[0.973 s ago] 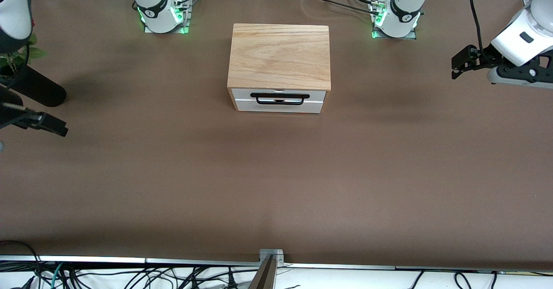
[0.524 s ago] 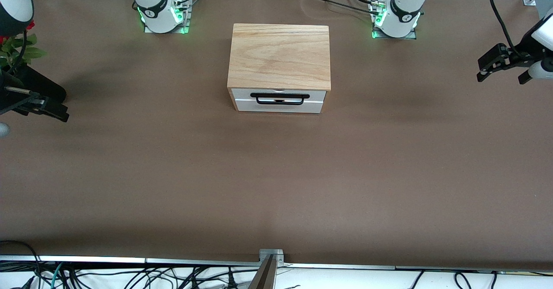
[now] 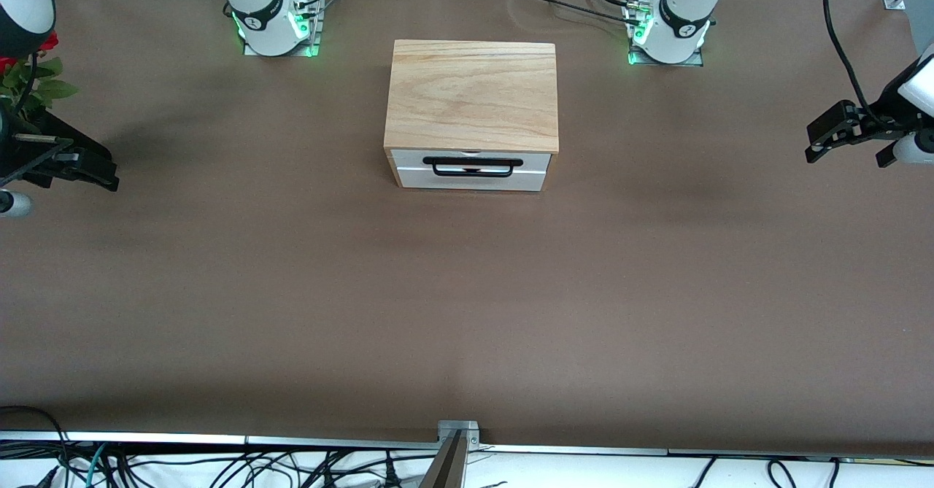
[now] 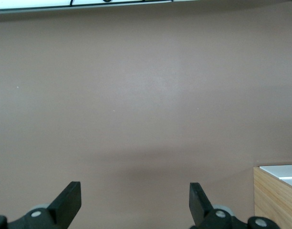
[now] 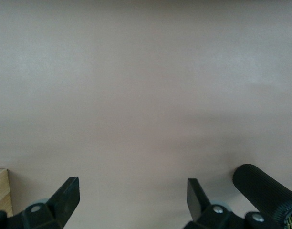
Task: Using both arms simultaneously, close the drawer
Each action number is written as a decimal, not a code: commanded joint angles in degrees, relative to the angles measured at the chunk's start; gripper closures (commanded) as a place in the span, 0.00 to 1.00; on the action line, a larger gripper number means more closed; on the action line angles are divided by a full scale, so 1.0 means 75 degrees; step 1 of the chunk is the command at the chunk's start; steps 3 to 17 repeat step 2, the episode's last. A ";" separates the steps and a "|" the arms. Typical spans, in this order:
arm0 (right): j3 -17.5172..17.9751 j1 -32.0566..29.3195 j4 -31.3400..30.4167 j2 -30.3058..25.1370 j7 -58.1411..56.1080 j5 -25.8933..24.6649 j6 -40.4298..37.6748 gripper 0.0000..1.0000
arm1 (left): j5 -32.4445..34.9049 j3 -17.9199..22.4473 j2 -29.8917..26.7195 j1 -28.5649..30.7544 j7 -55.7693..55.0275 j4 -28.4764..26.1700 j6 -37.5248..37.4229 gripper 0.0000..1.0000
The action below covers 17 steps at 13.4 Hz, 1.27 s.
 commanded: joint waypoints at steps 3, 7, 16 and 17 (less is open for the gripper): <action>0.0116 -0.0114 -0.0052 -0.0105 -0.0123 0.0014 -0.0075 0.00 | 0.0073 -0.0063 0.0098 0.0033 0.0076 0.0277 -0.0123 0.00; 0.0116 -0.0114 -0.0052 -0.0105 -0.0123 0.0014 -0.0075 0.00 | 0.0073 -0.0063 0.0098 0.0033 0.0076 0.0277 -0.0123 0.00; 0.0116 -0.0114 -0.0052 -0.0105 -0.0123 0.0014 -0.0075 0.00 | 0.0073 -0.0063 0.0098 0.0033 0.0076 0.0277 -0.0123 0.00; 0.0116 -0.0114 -0.0052 -0.0105 -0.0123 0.0014 -0.0075 0.00 | 0.0073 -0.0063 0.0098 0.0033 0.0076 0.0277 -0.0123 0.00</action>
